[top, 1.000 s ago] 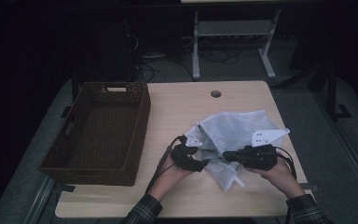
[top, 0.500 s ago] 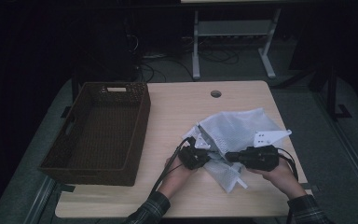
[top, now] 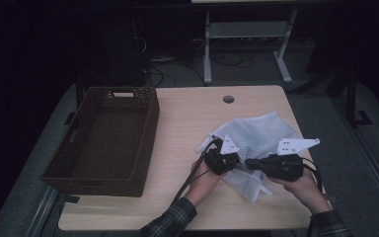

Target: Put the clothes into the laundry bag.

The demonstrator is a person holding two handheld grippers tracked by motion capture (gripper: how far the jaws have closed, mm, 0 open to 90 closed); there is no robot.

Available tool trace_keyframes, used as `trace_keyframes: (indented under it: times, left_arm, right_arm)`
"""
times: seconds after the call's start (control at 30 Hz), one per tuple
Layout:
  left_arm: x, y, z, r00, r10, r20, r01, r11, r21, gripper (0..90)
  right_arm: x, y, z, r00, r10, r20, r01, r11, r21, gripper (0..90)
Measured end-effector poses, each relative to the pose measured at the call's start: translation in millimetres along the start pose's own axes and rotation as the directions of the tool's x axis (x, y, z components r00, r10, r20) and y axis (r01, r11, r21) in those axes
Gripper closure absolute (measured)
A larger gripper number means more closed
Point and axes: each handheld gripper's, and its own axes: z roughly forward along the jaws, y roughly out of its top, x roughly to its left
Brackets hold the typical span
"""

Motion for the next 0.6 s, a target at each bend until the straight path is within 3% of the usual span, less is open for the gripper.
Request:
trace_keyframes:
  times: [0.27, 0.37, 0.6]
  left_arm:
    - [-0.4, -6.3, 32.9, 0.9993, -0.025, 0.027, 0.024, 0.9991, 0.035, 87.0]
    - [1.0, -8.6, 31.9, 0.9978, -0.037, 0.055, 0.035, 0.9982, 0.049, 84.8]
    - [2.0, -8.8, 16.7, 0.9955, -0.043, 0.084, 0.037, 0.997, 0.067, 67.3]
  right_arm:
    - [-2.2, -3.7, -12.7, 0.9999, 0.01, 0.013, -0.01, 1.0, -0.022, 87.7]
    - [-4.7, -6.4, -13.0, 0.9997, 0.019, 0.017, -0.019, 1.0, -0.019, 87.6]
    - [-6.9, -8.2, -12.8, 0.9993, 0.025, 0.029, -0.024, 1.0, -0.017, 87.5]
